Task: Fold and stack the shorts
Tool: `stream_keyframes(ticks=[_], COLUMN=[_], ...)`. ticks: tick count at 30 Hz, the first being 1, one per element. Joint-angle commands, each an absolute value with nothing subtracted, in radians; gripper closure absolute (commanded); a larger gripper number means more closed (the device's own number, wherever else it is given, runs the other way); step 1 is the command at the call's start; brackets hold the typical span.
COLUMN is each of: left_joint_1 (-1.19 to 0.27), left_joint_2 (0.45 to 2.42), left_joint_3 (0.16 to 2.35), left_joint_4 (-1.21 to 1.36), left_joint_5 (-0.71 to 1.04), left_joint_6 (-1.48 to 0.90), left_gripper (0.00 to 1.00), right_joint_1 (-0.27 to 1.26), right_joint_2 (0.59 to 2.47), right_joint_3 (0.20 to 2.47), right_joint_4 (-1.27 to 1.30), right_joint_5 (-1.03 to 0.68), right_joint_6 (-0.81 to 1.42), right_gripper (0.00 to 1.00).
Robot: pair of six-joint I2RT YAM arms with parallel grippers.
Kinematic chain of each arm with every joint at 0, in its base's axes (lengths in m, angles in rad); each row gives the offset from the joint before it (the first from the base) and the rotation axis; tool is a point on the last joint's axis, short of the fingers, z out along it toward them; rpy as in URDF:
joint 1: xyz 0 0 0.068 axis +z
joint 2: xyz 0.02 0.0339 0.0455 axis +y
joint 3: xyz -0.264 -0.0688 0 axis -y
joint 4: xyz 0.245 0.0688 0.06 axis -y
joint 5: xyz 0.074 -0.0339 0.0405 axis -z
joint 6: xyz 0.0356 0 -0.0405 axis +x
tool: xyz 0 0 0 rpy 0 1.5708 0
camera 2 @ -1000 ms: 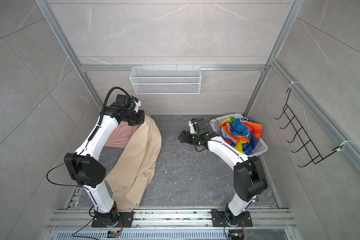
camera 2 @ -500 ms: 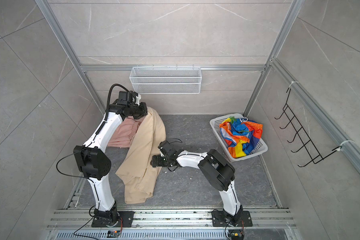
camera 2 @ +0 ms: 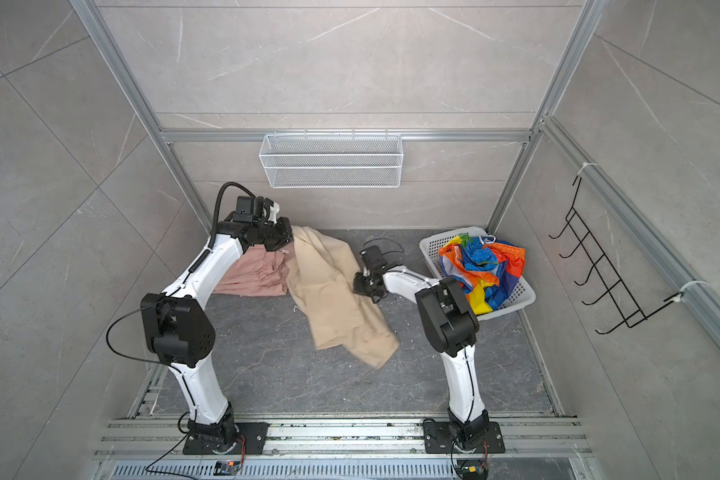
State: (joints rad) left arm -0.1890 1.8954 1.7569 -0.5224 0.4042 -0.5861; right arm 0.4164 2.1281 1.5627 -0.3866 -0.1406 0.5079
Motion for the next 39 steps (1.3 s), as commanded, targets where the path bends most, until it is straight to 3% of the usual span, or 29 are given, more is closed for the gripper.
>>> stream_keyframes(ticks=[1, 4, 7, 19, 27, 39], left_joint_1=[-0.186, -0.188, -0.189, -0.197, -0.199, -0.198], left_joint_2=[1.835, 1.827, 1.828, 1.845, 1.853, 1.859], left_joint_3=[1.692, 1.638, 1.614, 1.62, 1.622, 1.624], left_joint_4=[-0.427, -0.4, -0.393, -0.417, -0.426, -0.428], left_joint_5=[0.465, 0.473, 0.478, 0.475, 0.469, 0.468], left_joint_6=[-0.629, -0.638, -0.637, -0.603, -0.594, -0.592], left_gripper=[1.0, 1.0, 1.0, 1.0, 1.0, 1.0], right_joint_1=[0.388, 0.388, 0.387, 0.174, 0.092, 0.092], right_joint_2=[2.045, 1.937, 1.863, 1.91, 1.936, 1.944], right_joint_3=[1.639, 1.581, 1.497, 1.353, 1.284, 1.218], right_joint_4=[-0.613, -0.607, -0.565, -0.493, -0.398, -0.313], right_joint_5=[-0.058, -0.07, -0.067, -0.177, -0.319, -0.385], right_joint_6=[0.334, 0.309, 0.292, 0.247, 0.303, 0.355], right_gripper=[0.55, 0.3, 0.16, 0.1, 0.15, 0.54])
